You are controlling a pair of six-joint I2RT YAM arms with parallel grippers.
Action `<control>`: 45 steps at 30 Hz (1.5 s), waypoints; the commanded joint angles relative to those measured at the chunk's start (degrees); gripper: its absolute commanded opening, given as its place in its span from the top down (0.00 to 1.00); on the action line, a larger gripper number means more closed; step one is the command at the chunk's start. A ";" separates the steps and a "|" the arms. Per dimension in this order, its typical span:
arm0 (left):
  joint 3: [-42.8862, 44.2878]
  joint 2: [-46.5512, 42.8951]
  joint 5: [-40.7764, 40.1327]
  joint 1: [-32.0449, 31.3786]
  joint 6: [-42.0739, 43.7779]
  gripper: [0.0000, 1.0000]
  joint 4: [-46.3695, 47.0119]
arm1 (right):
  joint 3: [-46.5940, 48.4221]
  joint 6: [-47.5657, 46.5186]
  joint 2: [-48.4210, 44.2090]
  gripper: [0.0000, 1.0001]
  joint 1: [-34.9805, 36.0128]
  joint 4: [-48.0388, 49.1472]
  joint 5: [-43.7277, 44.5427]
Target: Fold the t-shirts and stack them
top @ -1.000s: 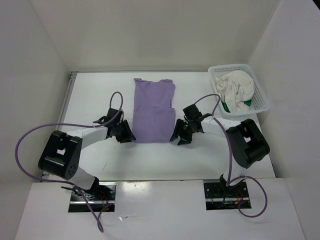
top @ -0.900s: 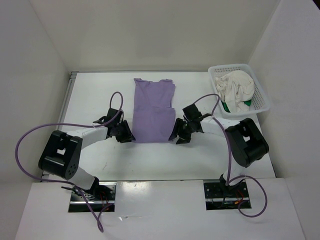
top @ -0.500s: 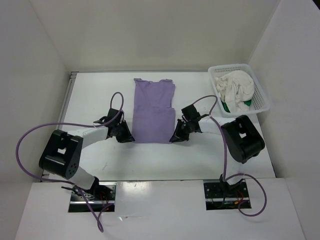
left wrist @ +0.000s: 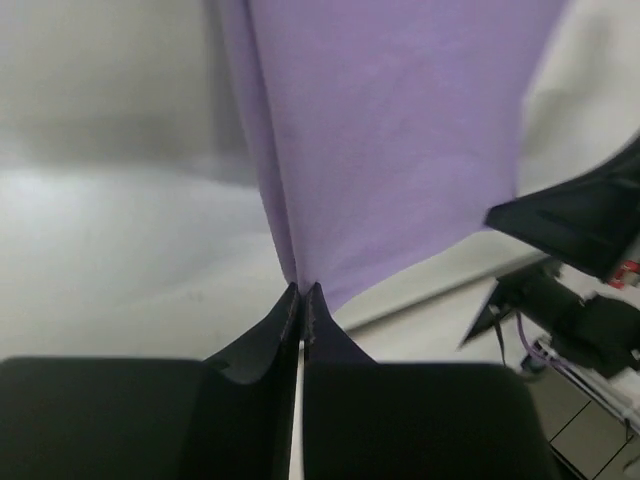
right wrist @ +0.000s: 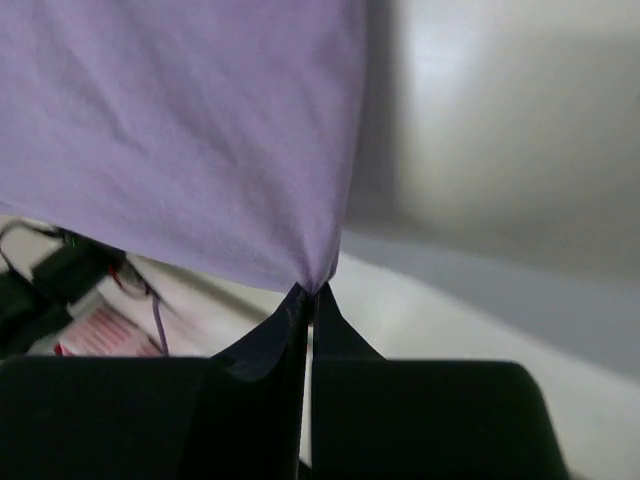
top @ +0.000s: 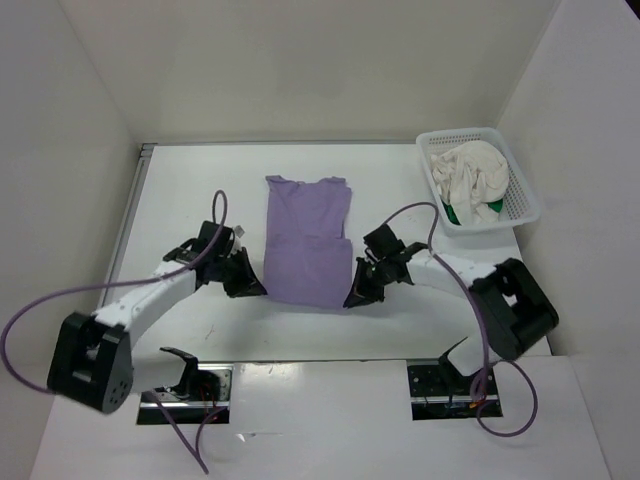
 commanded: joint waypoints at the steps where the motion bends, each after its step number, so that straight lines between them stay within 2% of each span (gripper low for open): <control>1: 1.57 -12.55 3.30 0.86 -2.60 1.00 -13.38 | -0.21 1.72 -8.94 1.00 1.96 -10.38 -1.19; 4: 6.40 -11.90 3.30 3.93 -1.37 1.00 -17.45 | 6.19 -0.64 -10.62 1.00 -1.18 -15.57 -1.19; 6: 12.02 -10.23 3.83 4.99 -0.75 1.00 -15.63 | 12.52 -4.33 -8.61 1.00 -3.83 -16.20 -1.98; 11: 22.05 2.15 2.69 9.55 1.80 1.00 -7.10 | 31.67 -10.92 4.98 1.00 -9.29 -14.28 -1.37; 14: 28.64 11.55 -1.34 10.88 2.93 1.00 -0.60 | 41.96 -12.25 13.77 1.00 -11.57 -10.86 1.45; 18: 40.32 27.00 -4.77 10.88 4.17 1.00 2.65 | 54.44 -12.78 26.53 1.00 -13.51 -9.96 1.97; 22: 48.94 35.21 -10.23 11.59 4.17 1.00 4.94 | 66.21 -13.30 35.94 1.00 -14.82 -10.58 4.00; 26: 54.83 43.63 -11.29 12.12 1.97 0.97 8.03 | 75.37 -13.30 44.56 1.00 -15.53 -11.37 5.74; 28: 57.03 46.20 -11.29 12.12 0.40 0.93 8.64 | 80.55 -13.30 48.69 1.00 -16.15 -13.56 5.75; 30: 59.58 48.92 -11.29 12.12 0.39 0.84 9.17 | 84.58 -12.78 50.63 0.97 -16.67 -14.18 6.37; 31: 60.38 49.54 -11.90 12.12 -0.13 0.79 9.17 | 85.83 -12.78 51.86 0.94 -16.67 -14.97 6.37; 32: 61.08 50.16 -11.90 12.12 -0.14 0.72 10.21 | 86.88 -12.17 51.87 0.86 -16.67 -15.50 6.37; 33: 61.09 50.16 -11.12 12.12 -0.74 0.59 11.01 | 88.64 -12.16 52.39 0.81 -16.67 -15.50 6.37; 35: 61.09 47.63 -11.11 12.64 -0.75 0.50 12.76 | 89.88 -11.63 52.39 0.69 -16.67 -15.50 5.76; 37: 58.73 44.82 -12.25 13.25 -1.28 0.43 14.26 | 90.41 -11.63 50.47 0.62 -16.67 -17.08 5.75; 39: 56.18 40.42 -12.26 13.26 -1.28 0.45 16.20 | 88.58 -12.86 48.54 0.55 -16.67 -17.08 5.75; 40: 52.86 39.01 -11.47 13.26 -1.28 0.50 17.16 | 86.83 -12.86 45.48 0.53 -16.67 -16.30 6.36; 42: 48.45 35.32 -9.63 11.42 -1.28 0.59 18.31 | 77.53 -12.87 41.34 0.51 -16.67 -13.23 5.24; 43: 46.52 33.66 -9.62 10.37 -0.58 0.62 18.31 | 74.19 -12.87 39.32 0.53 -16.67 -11.65 4.36; 44: 42.41 33.12 -8.83 8.10 -0.58 0.64 19.01 | 68.41 -13.39 36.17 0.61 -15.89 -9.20 3.39; 45: 40.45 33.11 -7.96 7.12 -0.58 0.65 19.54 | 66.18 -13.39 35.18 0.76 -15.88 -9.17 1.64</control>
